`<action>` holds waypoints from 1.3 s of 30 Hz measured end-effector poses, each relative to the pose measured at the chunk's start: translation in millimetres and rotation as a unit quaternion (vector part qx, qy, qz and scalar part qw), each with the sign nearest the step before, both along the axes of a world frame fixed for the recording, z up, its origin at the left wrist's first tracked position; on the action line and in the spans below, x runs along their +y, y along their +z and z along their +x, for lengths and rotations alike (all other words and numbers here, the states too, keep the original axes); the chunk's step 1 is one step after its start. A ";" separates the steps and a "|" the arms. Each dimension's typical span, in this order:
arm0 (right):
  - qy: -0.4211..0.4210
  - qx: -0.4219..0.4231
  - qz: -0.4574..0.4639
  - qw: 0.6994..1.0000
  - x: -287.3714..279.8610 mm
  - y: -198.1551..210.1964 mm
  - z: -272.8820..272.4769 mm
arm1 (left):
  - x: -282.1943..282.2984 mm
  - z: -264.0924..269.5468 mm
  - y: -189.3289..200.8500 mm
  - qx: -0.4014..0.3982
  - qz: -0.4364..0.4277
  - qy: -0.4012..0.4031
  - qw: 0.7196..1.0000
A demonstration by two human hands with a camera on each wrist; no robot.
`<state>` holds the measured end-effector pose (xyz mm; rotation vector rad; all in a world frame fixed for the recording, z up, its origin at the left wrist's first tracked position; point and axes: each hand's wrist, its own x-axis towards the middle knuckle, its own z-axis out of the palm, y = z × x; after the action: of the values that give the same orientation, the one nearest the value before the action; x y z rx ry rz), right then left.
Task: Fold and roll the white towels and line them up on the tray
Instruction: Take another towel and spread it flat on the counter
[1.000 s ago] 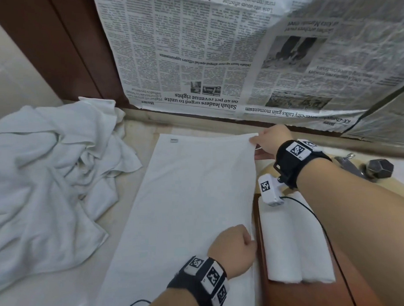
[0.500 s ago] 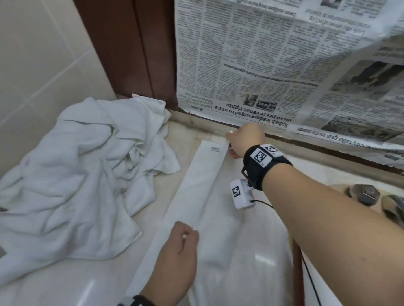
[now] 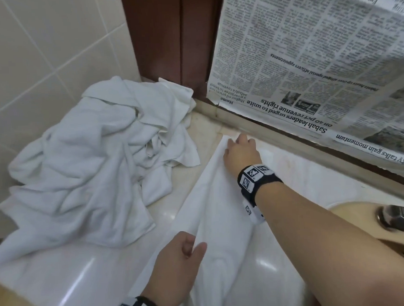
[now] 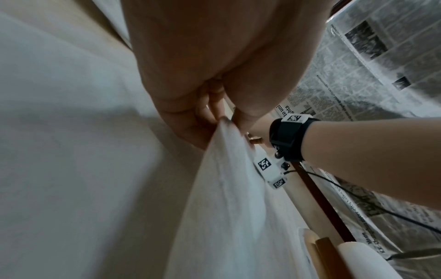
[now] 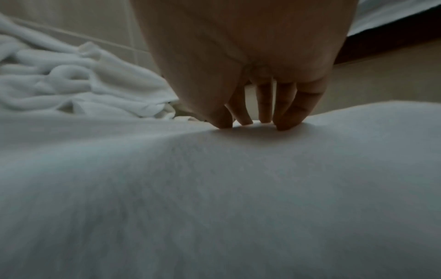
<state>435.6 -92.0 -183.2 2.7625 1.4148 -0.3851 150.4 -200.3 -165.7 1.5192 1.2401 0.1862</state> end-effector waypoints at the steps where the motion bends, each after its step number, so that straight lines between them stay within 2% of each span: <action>1: 0.012 -0.017 -0.012 1.000 -3.4 1.0 -1.3 | -4.1 -4.7 2.5 0.004 -0.003 -0.012 1.000; 8: 0.017 -0.024 -0.080 0.996 -0.8 8.5 -0.9 | -44.7 -44.2 24.5 0.050 -0.072 -0.088 0.992; 12: 0.035 -0.033 -0.101 0.994 -2.1 8.1 3.7 | -69.7 -75.4 52.8 0.044 -0.079 -0.052 0.995; 16: 0.083 -0.078 -0.115 0.987 -5.3 15.8 -0.8 | -82.3 -112.7 89.8 0.066 -0.064 -0.026 0.995; 20: 0.074 -0.074 -0.102 0.989 -8.2 10.0 4.0 | -81.8 -149.6 105.5 0.068 -0.074 0.005 0.995; 24: 0.058 -0.064 -0.091 0.992 -12.0 5.6 5.1 | -78.0 -199.5 82.4 0.128 -0.099 -0.003 0.987; 28: 0.052 -0.077 -0.089 0.992 -19.3 5.8 4.3 | -79.1 -260.1 24.1 0.225 -0.125 -0.014 0.966; 31: 0.037 -0.062 -0.075 0.995 -23.9 5.3 5.0 | -87.9 -284.5 -15.8 0.309 -0.148 -0.018 0.939; 33: 0.027 -0.049 -0.069 0.996 -24.6 6.4 8.7 | -96.8 -282.3 -24.5 0.321 -0.108 0.015 0.941; 36: 0.007 -0.025 -0.043 0.999 -22.0 10.6 18.7 | -106.3 -247.2 -12.6 0.236 0.077 0.120 0.961; 37: 0.004 -0.015 -0.031 0.999 -20.5 13.7 20.6 | -107.6 -230.0 -4.9 0.204 0.150 0.131 0.959; 39: -0.006 0.023 -0.005 1.000 -16.0 19.1 24.9 | -104.9 -197.5 5.3 0.184 0.255 0.092 0.945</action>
<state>460.5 -108.1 -164.0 2.7720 1.4030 -0.4578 -47.1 -305.2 -160.4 1.9392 1.7295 0.3818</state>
